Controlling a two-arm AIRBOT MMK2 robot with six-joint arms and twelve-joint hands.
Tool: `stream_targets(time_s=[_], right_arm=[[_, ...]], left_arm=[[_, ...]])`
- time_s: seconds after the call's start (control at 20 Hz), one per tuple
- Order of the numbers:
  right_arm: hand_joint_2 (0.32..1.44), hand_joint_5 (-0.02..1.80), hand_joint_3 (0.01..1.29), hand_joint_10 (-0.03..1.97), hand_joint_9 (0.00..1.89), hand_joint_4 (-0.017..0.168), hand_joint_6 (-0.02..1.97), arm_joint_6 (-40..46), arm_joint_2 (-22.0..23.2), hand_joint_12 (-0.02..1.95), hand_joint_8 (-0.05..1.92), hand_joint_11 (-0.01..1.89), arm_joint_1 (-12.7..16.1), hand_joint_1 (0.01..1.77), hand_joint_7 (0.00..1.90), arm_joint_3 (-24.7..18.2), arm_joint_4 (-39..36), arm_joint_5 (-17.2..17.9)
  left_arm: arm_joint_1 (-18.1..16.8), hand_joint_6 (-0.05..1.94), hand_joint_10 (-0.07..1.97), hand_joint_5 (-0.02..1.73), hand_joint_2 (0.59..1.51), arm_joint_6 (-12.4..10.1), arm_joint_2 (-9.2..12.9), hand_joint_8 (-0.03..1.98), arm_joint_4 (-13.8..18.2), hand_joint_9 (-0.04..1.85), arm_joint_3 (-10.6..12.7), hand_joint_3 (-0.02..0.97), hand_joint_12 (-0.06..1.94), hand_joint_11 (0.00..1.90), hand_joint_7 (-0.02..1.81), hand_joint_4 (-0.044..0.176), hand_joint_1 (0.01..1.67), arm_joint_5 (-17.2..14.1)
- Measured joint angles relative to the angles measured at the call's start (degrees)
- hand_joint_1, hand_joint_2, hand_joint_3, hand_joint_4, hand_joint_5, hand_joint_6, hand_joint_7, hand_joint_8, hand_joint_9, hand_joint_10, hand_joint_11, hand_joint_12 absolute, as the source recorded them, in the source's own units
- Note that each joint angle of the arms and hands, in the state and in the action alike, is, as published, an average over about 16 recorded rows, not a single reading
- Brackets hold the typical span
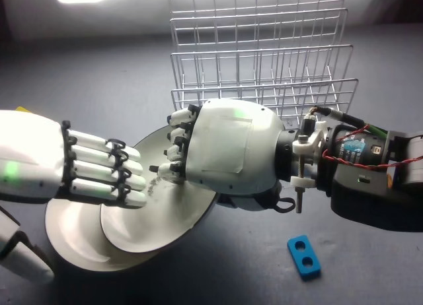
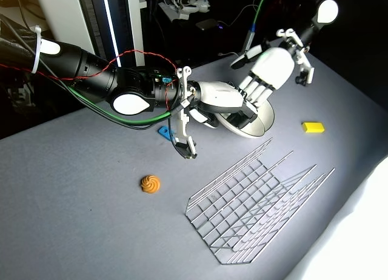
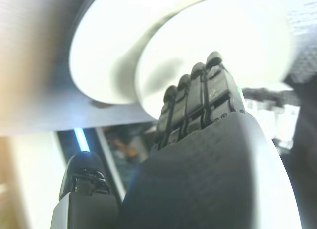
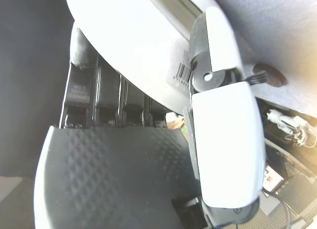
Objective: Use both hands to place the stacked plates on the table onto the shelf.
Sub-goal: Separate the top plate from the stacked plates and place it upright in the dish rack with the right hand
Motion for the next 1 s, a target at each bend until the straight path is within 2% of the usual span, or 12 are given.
stream_targets(time_s=[0.15,0.5,1.0], right_arm=[[1.08,0.67,0.01,1.54,0.73,-0.006,0.8,-0.12,0.26,1.82,1.53,0.55,0.46,1.09,0.81,-0.46,0.2,0.0],[1.08,0.74,0.01,1.55,0.72,-0.002,0.83,-1.86,1.57,1.81,1.5,0.57,2.06,1.12,0.83,-3.14,0.49,0.27],[1.09,0.83,0.01,1.52,0.7,0.002,0.93,-7.93,5.72,1.83,1.47,0.56,4.23,1.15,0.84,-9.82,2.79,0.76]], left_arm=[[-1.11,0.02,0.01,0.02,1.11,-0.48,1.69,0.02,0.08,0.02,0.03,0.02,0.0,0.02,0.02,-0.001,0.03,-0.44],[-2.45,0.02,0.01,0.02,1.115,-1.39,5.08,0.02,1.18,0.02,0.88,0.02,0.0,0.02,0.03,0.001,0.03,-1.99],[-3.47,0.02,0.01,0.02,1.118,-4.73,8.32,0.02,2.92,0.02,3.32,0.021,0.0,0.02,0.03,0.002,0.03,-3.72]])
